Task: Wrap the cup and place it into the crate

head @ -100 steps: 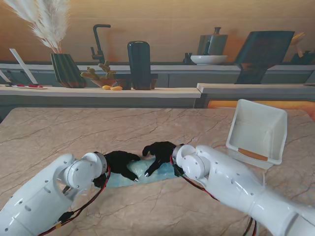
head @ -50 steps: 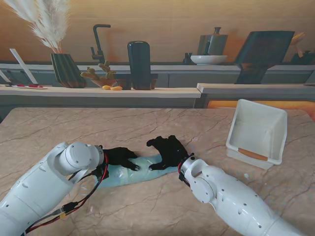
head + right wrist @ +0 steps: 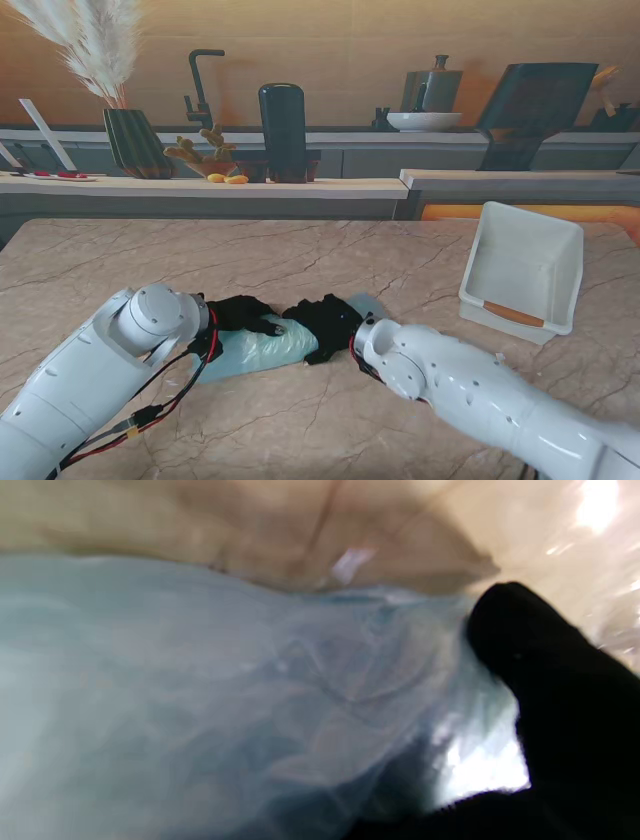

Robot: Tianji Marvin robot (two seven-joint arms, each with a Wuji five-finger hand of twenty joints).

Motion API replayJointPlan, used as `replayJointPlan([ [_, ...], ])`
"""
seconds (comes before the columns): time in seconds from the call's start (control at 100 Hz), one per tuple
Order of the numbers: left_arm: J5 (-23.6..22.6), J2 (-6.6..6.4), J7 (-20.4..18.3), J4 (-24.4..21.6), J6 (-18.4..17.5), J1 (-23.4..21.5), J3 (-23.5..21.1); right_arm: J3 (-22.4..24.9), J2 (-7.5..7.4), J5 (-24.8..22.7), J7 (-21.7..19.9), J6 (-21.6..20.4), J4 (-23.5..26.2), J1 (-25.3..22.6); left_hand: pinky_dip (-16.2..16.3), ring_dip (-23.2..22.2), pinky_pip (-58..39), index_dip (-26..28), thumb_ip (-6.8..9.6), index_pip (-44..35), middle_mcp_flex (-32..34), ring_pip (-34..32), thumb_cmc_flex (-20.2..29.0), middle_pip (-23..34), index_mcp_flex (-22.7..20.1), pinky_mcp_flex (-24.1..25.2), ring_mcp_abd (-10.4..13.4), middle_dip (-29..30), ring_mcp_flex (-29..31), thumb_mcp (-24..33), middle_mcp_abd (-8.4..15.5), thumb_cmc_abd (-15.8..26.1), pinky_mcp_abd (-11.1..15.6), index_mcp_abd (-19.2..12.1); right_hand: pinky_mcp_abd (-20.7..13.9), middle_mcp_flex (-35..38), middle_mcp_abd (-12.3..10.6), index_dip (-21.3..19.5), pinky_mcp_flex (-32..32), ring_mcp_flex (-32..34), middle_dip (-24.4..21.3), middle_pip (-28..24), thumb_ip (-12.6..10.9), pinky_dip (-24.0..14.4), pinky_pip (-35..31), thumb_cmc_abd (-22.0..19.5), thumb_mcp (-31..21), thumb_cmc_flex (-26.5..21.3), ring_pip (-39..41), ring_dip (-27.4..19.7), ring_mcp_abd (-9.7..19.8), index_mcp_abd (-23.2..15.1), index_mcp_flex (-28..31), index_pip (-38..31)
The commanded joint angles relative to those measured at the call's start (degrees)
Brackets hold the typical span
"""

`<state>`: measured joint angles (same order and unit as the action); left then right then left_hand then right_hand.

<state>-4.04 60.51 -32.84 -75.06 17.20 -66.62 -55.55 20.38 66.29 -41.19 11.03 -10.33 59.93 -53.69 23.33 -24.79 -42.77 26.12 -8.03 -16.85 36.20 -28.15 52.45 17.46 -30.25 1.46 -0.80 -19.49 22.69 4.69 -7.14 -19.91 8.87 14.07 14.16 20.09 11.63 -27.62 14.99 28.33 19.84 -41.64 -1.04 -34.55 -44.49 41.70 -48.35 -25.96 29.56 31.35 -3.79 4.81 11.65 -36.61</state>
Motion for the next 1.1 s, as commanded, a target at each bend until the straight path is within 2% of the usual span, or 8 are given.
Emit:
replayJointPlan([
  [0.0, -1.97, -0.10, -0.29, 1.32, 1.09, -4.18, 0.97, -0.38, 3.63, 0.14, 0.49, -0.85, -5.63, -0.75, -7.17, 4.88, 13.83, 1.34, 6.29, -9.14, -7.39, 11.35, 0.13, -3.79, -3.14, 0.92, -13.04, 1.04, -7.12, 3.61, -4.07, 8.40, -12.51, -6.19, -1.21, 5.69, 0.26, -1.72, 4.42, 15.10, 1.69, -2.90, -4.34, -2.34, -7.13, -9.46, -12.81, -8.06, 13.27, 3.07, 1.02, -3.96, 8.29, -5.51],
  [0.05, -2.96, -0.11, 0.83, -0.33, 0.88, -5.52, -0.20, -1.37, 4.96, 1.44, 1.42, -1.40, -7.98, 0.07, -7.11, 4.86, 15.35, -0.09, 6.55, -5.51, -10.88, 11.86, -3.01, -4.52, 2.40, 1.11, -13.17, 1.15, -8.46, 1.92, -4.36, 8.54, -12.88, -6.39, -3.18, 14.68, -1.65, -1.97, 7.62, 21.34, 2.64, -4.69, -0.60, -3.26, -15.14, -9.12, -16.31, -13.45, 19.94, 4.80, 0.94, -7.50, 15.04, -10.13],
  [0.16, -7.59, 0.28, 6.47, -4.82, -1.54, -9.79, -3.80, -2.01, 6.30, 3.77, 1.26, -2.66, -10.07, 1.11, -5.55, 4.59, 16.34, -2.04, 6.89, -0.91, -14.58, 12.33, -6.35, -5.22, 9.13, 1.36, -13.68, 1.28, -9.35, -0.66, -4.40, 7.67, -14.10, -7.21, -7.00, 34.11, -4.24, -1.06, 14.64, 32.72, 2.00, -8.31, 0.27, -6.29, -29.70, -4.06, -24.47, -20.97, 34.18, 7.34, 2.08, -15.16, 30.54, -19.69],
  [0.39, -20.64, 0.69, 16.44, -14.70, -11.21, -18.98, -11.26, 0.42, 3.77, 11.32, -13.79, 1.64, -3.26, 0.86, -4.13, 4.35, 16.10, -3.41, 6.92, 1.08, -14.62, 12.34, -7.37, -5.36, 11.17, -0.14, -14.72, 1.55, -7.76, -1.51, -4.99, 5.74, -17.28, -7.61, -5.38, 37.08, -2.49, -8.02, 13.41, 33.36, 9.02, -13.34, 0.19, -1.91, -39.26, 0.94, -32.19, -22.65, 45.17, 12.35, -1.41, -16.79, 36.73, -21.28],
  [0.65, -32.41, -0.82, 15.83, -21.28, -20.99, -23.88, -13.31, 0.28, 2.36, 22.59, -28.64, 9.07, -0.78, 3.30, -2.65, 4.07, 16.45, -5.49, 6.05, 1.17, -13.46, 13.28, -11.61, -6.00, 10.15, -2.50, -15.16, 2.00, -5.25, 5.30, -4.94, 1.69, -21.51, -8.36, -5.11, 36.14, -1.08, -9.00, 11.15, 31.66, 11.71, -13.06, -0.27, -2.70, -39.12, 0.72, -32.87, -22.50, 46.29, 13.22, -2.77, -15.46, 36.65, -20.40],
  [0.75, -36.33, -1.11, 16.03, -22.16, -22.49, -24.16, -12.15, -0.03, 2.52, 24.40, -30.68, 11.60, -1.56, 4.03, -2.38, 4.08, 15.95, -5.64, 5.71, 1.67, -13.47, 13.18, -13.29, -6.29, 10.79, -3.12, -15.41, 2.13, -4.27, 5.42, -5.08, 0.50, -22.55, -8.46, -4.82, 35.99, -0.55, -9.25, 10.57, 31.36, 12.30, -12.85, -0.32, -2.91, -38.76, 0.83, -32.96, -22.59, 46.21, 13.18, -3.26, -14.87, 36.67, -19.89],
  [0.81, -38.20, -1.20, 16.51, -22.00, -22.85, -23.67, -10.75, -0.02, 2.58, 25.27, -31.59, 13.18, -2.03, 4.27, -2.07, 3.89, 15.68, -6.20, 3.83, 2.25, -12.82, 13.34, -20.18, -6.55, 10.47, -3.68, -16.12, 2.18, -3.38, 18.28, -5.47, -3.57, -23.50, -8.40, -4.77, 35.93, -0.31, -9.37, 10.43, 31.28, 12.51, -12.79, -0.38, -2.93, -38.57, 0.85, -33.04, -22.59, 46.20, 13.16, -3.41, -14.62, 36.64, -19.68],
  [1.09, -49.82, -3.06, 9.13, -20.23, -21.27, -18.77, -3.67, 1.95, 2.15, 27.51, -33.68, 17.68, -2.55, 3.92, -0.45, 3.35, 10.38, -5.50, 4.02, 0.35, -8.14, 10.81, -20.52, -4.27, 10.97, -6.28, -15.09, 1.44, 2.60, 23.54, -5.15, -6.19, -23.66, -6.80, -4.22, 35.79, 0.37, -9.94, 9.41, 30.67, 12.95, -12.69, 0.19, -2.98, -38.10, 1.82, -33.33, -23.28, 46.32, 13.12, -4.44, -13.86, 37.17, -19.21],
])
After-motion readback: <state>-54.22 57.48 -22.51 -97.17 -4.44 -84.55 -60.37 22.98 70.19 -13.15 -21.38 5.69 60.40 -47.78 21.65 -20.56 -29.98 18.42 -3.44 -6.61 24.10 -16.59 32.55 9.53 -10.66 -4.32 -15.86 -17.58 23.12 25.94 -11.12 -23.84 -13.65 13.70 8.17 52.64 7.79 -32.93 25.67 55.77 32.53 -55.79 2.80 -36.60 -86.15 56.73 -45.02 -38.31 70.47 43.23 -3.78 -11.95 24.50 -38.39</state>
